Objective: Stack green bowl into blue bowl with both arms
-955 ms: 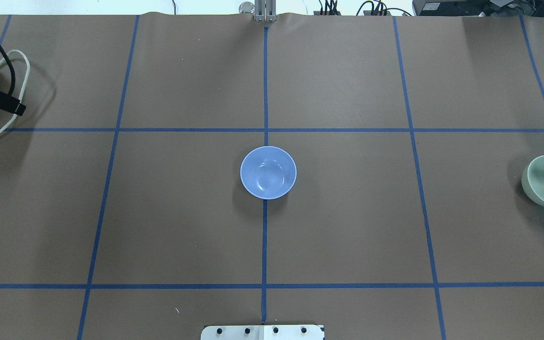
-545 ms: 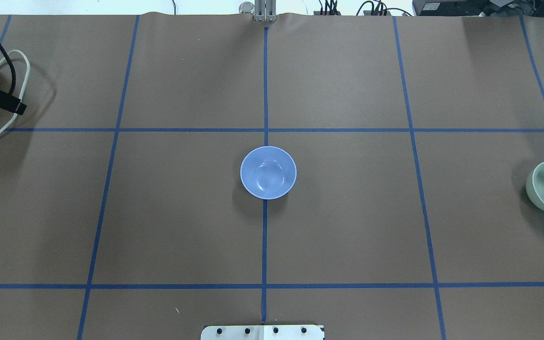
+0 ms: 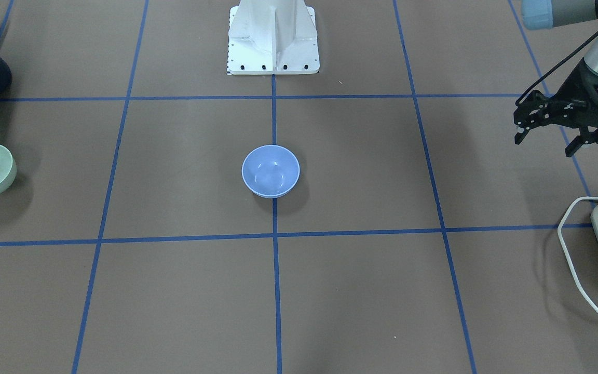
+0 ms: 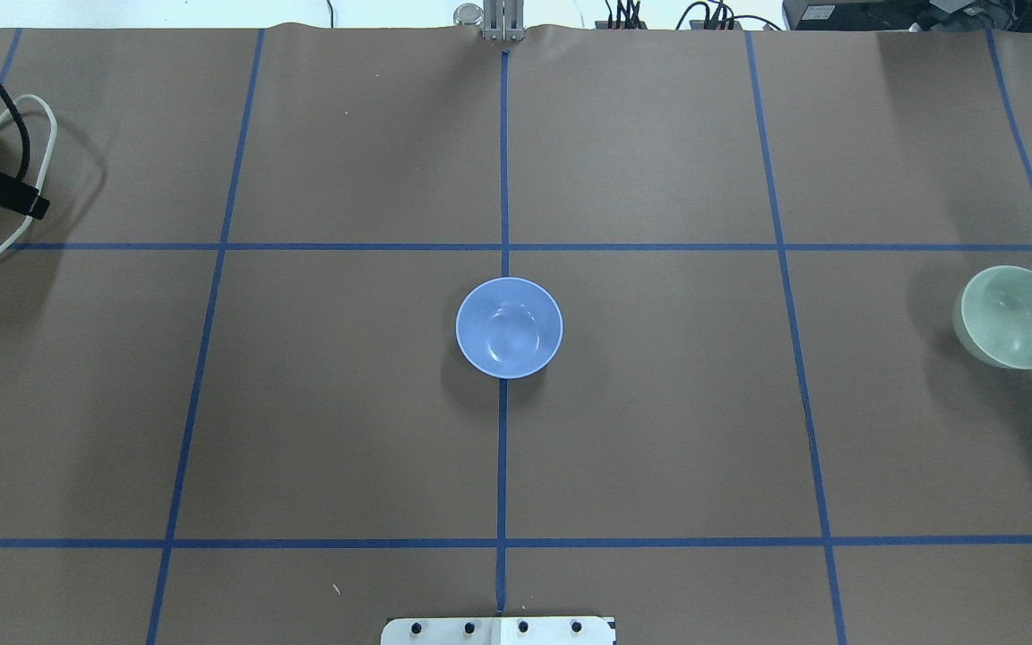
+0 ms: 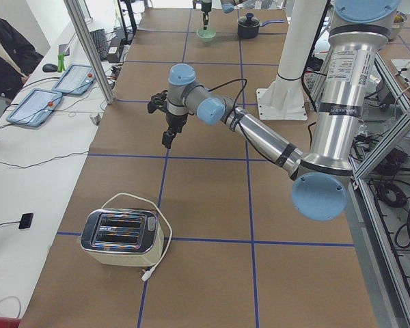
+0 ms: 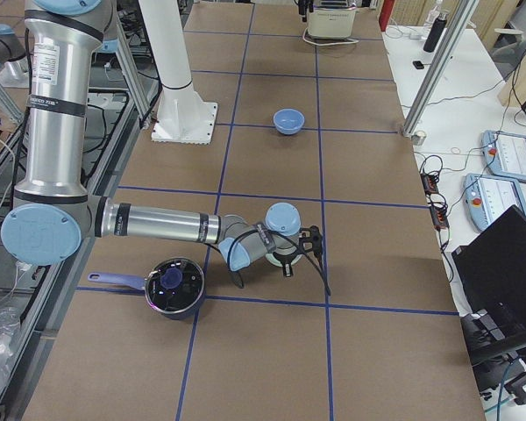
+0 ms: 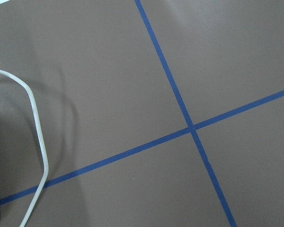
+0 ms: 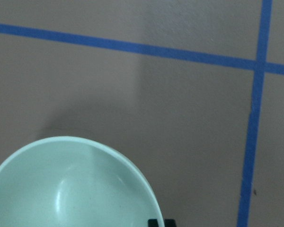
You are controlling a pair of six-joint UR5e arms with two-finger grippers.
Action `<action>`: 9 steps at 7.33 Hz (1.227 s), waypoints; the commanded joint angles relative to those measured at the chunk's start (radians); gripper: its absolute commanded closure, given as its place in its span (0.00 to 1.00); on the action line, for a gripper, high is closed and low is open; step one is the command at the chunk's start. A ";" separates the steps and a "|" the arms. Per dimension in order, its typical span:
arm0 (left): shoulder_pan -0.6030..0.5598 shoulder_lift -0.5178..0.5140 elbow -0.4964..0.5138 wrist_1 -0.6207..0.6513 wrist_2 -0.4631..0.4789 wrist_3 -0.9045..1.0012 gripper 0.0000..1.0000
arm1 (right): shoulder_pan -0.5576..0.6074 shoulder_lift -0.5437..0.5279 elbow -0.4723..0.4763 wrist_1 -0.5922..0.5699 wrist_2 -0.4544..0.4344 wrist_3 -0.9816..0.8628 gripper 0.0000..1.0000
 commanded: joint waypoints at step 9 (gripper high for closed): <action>0.006 0.007 0.042 -0.003 -0.005 -0.037 0.02 | -0.590 0.864 0.119 -0.655 -0.445 0.930 1.00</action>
